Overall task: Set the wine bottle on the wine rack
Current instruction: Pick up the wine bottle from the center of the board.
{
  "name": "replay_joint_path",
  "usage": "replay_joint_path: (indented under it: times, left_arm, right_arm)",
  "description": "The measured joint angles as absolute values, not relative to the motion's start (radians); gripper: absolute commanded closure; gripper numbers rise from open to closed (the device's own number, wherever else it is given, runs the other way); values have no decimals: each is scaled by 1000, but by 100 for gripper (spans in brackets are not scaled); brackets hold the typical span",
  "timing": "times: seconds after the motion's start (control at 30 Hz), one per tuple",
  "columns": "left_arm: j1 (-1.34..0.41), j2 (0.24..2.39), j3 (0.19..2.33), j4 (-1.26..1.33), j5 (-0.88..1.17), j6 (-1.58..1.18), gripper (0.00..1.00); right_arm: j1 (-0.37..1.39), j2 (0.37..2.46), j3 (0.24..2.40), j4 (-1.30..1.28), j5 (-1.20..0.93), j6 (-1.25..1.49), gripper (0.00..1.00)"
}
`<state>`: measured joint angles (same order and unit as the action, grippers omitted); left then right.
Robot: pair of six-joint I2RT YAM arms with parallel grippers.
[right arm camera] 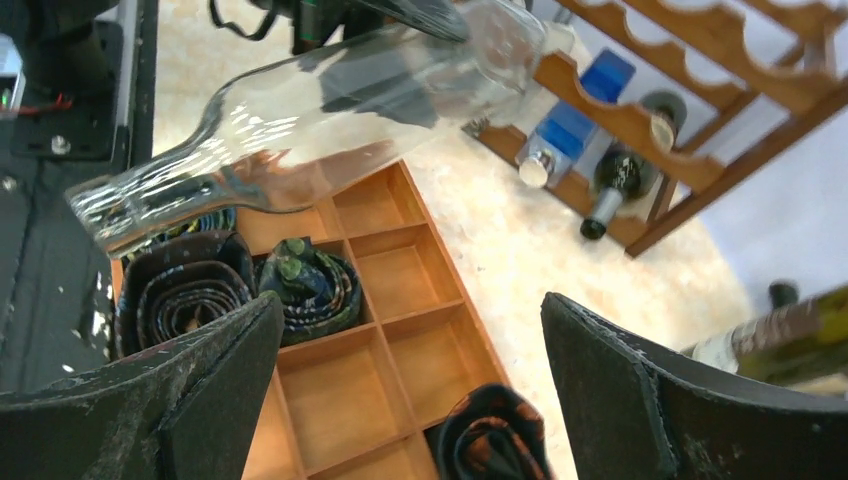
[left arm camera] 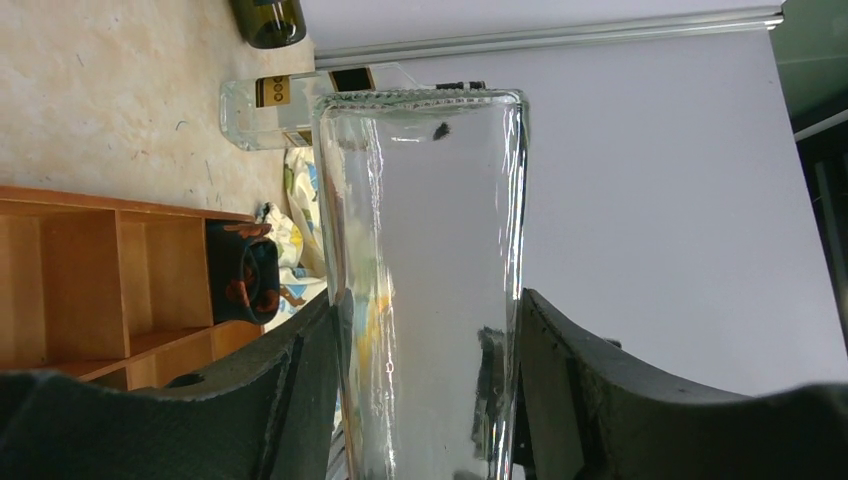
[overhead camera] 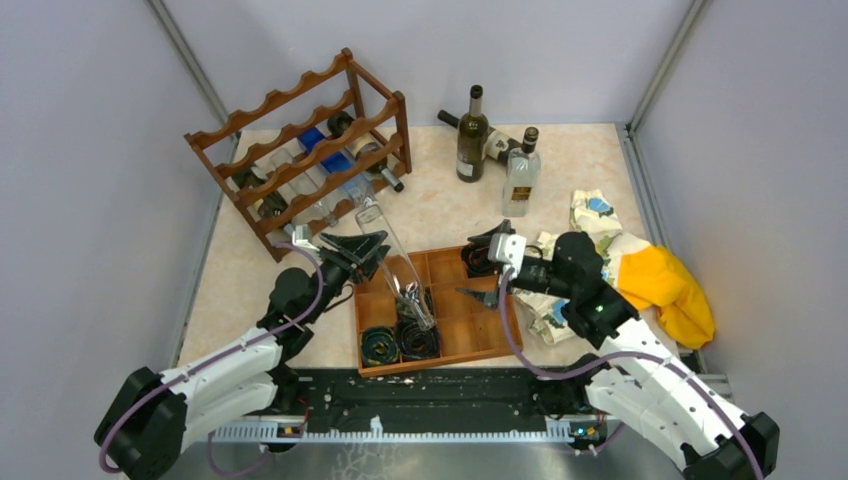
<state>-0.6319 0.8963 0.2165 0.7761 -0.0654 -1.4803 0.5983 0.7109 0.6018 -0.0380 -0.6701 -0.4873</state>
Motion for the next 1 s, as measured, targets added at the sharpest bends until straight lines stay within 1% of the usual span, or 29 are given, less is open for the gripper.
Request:
replay_joint_path:
  times: [0.13, 0.43, 0.67, 1.0]
  left_arm:
    - [-632, 906, 216, 780, -56, -1446, 100]
    - [-630, 950, 216, 803, 6, -1380, 100]
    - [-626, 934, 216, 837, 28, -1319, 100]
    - [-626, 918, 221, 827, 60, -1252, 100]
  right_arm:
    - [524, 718, 602, -12, -667, -294, 1]
    - [456, 753, 623, 14, -686, -52, 2]
    - [453, 781, 661, 16, -702, 56, 2]
    - [442, 805, 662, 50, -706, 141, 2]
